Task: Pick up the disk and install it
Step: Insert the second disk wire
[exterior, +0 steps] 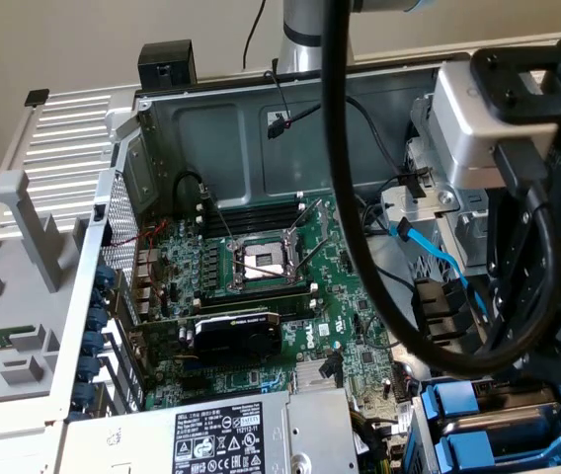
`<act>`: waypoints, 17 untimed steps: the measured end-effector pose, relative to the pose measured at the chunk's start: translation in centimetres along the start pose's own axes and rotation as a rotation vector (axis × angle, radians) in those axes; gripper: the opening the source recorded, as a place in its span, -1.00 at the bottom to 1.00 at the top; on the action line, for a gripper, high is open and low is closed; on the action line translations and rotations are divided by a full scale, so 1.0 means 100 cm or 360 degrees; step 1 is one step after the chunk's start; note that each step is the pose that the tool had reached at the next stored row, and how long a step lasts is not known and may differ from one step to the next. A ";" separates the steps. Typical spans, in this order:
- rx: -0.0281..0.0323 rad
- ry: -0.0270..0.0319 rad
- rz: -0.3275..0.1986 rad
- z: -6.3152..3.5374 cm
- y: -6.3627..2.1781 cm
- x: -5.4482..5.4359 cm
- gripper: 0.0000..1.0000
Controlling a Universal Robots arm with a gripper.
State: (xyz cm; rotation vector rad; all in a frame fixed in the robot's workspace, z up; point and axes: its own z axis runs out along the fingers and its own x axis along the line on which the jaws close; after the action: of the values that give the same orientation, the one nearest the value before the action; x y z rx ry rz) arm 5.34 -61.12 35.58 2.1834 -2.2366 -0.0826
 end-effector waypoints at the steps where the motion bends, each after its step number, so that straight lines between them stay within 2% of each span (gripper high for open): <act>1: 0.00001 -0.00002 0.0000 0.0007 0.0000 0.000 -0.67; 17: -0.00008 0.00001 0.0000 0.0055 -0.0003 -0.002 -0.67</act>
State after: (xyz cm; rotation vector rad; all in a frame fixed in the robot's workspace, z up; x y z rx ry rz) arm 5.34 -60.93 35.04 2.1831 -2.2363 -0.0831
